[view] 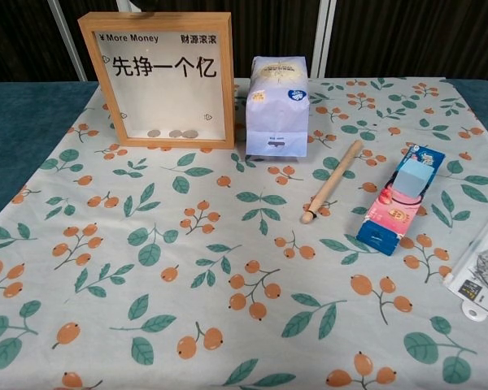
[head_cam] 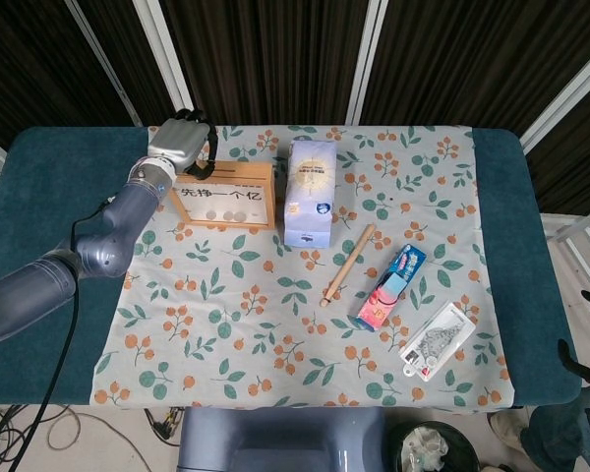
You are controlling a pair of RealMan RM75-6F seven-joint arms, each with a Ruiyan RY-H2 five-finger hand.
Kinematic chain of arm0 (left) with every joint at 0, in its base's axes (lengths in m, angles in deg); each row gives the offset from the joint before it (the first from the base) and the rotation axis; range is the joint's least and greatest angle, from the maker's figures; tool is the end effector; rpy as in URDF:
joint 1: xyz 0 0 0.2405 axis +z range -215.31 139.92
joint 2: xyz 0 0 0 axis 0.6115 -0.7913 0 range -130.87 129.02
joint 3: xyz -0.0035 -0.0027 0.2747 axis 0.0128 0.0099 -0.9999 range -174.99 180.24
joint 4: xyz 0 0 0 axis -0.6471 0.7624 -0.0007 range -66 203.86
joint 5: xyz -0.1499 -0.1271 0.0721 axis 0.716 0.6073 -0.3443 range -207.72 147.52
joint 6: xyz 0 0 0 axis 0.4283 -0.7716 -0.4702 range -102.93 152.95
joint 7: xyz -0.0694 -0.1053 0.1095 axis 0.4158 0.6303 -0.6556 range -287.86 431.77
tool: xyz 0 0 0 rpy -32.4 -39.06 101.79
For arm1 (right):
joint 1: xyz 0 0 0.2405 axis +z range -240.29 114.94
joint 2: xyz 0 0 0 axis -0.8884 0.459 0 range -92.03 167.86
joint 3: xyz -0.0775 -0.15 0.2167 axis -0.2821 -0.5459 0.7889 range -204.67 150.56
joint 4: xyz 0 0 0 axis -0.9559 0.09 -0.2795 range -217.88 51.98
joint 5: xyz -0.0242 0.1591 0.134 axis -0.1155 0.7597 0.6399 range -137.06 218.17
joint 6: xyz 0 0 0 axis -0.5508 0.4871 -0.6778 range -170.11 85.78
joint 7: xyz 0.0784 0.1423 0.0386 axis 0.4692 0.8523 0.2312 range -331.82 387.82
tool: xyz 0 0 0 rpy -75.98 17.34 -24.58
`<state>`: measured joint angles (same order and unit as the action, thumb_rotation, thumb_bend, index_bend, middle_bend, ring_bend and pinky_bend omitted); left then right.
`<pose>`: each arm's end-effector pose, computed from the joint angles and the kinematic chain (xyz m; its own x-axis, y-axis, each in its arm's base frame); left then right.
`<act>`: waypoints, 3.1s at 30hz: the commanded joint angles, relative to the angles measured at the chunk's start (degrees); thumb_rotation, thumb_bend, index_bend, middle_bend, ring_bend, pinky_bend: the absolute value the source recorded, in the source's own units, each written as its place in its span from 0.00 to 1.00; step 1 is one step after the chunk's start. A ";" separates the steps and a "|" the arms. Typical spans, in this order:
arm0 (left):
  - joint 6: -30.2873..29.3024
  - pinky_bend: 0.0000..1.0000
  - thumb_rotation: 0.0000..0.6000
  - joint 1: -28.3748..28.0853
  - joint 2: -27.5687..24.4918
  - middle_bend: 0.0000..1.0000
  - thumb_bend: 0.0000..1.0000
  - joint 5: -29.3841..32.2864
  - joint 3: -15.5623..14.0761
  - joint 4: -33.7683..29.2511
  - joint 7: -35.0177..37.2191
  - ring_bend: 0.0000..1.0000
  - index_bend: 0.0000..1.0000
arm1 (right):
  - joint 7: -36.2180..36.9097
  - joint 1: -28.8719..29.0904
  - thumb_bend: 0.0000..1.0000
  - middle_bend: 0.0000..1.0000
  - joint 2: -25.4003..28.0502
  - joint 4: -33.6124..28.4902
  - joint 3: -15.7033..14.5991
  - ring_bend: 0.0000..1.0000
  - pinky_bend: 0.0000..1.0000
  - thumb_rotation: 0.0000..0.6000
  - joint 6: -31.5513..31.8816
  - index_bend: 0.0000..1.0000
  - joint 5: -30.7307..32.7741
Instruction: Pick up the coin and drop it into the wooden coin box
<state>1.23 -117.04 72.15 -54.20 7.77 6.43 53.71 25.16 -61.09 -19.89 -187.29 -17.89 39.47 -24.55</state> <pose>-0.0507 0.5595 0.1084 0.5346 0.2953 0.7919 0.8435 -0.2437 -0.4786 -0.3506 -0.1965 0.2086 0.2940 0.0093 0.9558 -0.8943 0.3557 0.2716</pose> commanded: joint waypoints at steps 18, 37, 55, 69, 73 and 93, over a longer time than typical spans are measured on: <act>-0.56 0.00 1.00 -1.67 0.58 0.20 0.53 0.12 -2.05 -0.95 2.37 0.00 0.59 | -0.05 -0.03 0.44 0.07 0.20 -0.22 0.15 0.01 0.00 1.00 -0.07 0.15 0.31; -1.02 0.00 1.00 -3.49 0.43 0.17 0.52 1.51 -4.31 -1.41 3.04 0.00 0.53 | -0.31 -0.01 0.44 0.07 0.35 -0.45 0.27 0.01 0.00 1.00 -0.21 0.15 0.87; -6.13 0.00 1.00 -3.11 1.62 0.17 0.52 0.19 -4.16 -1.61 1.98 0.00 0.53 | -0.55 -0.02 0.44 0.07 0.47 -0.78 0.35 0.01 0.00 1.00 -0.34 0.15 1.49; -9.12 0.00 1.00 -2.12 3.07 0.18 0.52 -0.65 -3.18 -2.01 -1.38 0.00 0.54 | -0.50 -0.05 0.44 0.07 0.48 -0.93 0.47 0.01 0.00 1.00 -0.23 0.15 1.72; -9.09 0.00 1.00 -2.10 2.89 0.18 0.52 -0.29 -2.84 -2.47 -2.36 0.00 0.54 | -0.50 -0.06 0.44 0.07 0.47 -0.91 0.50 0.01 0.00 1.00 -0.14 0.15 1.71; -10.03 0.00 1.00 -1.70 3.35 0.18 0.51 0.35 -2.29 -2.93 -6.20 0.00 0.52 | -0.64 -0.07 0.44 0.07 0.52 -0.97 0.50 0.01 0.00 1.00 -0.14 0.15 1.83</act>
<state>-8.76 -118.76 75.44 -53.83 5.45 3.45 47.62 24.52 -61.16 -19.36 -188.27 -17.38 39.33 -22.71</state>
